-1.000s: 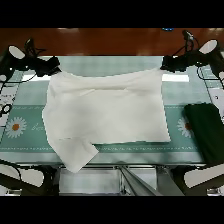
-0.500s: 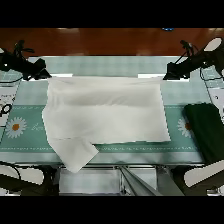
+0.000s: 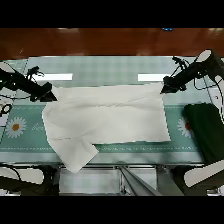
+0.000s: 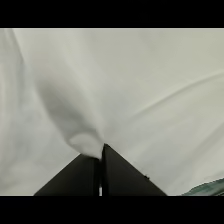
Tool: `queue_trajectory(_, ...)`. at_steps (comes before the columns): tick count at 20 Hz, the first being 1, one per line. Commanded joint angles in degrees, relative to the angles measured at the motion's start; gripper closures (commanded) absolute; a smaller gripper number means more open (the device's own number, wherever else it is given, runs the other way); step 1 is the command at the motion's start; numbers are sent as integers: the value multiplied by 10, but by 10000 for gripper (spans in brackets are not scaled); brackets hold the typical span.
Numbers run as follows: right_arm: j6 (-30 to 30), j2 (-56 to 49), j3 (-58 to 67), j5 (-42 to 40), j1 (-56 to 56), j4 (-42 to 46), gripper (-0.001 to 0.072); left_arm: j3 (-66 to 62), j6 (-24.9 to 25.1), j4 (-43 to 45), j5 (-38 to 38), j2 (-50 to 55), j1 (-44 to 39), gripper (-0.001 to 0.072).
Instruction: Fold the shirts.
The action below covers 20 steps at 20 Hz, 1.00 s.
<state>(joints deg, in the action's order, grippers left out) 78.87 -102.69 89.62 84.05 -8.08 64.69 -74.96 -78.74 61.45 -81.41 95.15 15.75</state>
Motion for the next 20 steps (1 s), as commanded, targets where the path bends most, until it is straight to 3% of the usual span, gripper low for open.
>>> queue_trajectory(1,-1,-1,-5,10,1,6,687,21,12,7,-7,-1,2,692)
queue_trajectory(12,6,-30,-5,19,10,24,679,21,11,7,-2,11,23,682)
queue_trajectory(13,16,-32,-5,19,10,30,558,21,9,7,-7,11,23,531)
queue_trajectory(14,28,-32,-5,24,10,43,286,20,9,7,-19,11,23,212)
queue_trajectory(17,46,2,0,36,-14,116,301,23,-10,22,-27,-20,38,199)
queue_trajectory(20,56,99,-51,-10,-69,108,301,102,-15,26,23,-134,85,199)
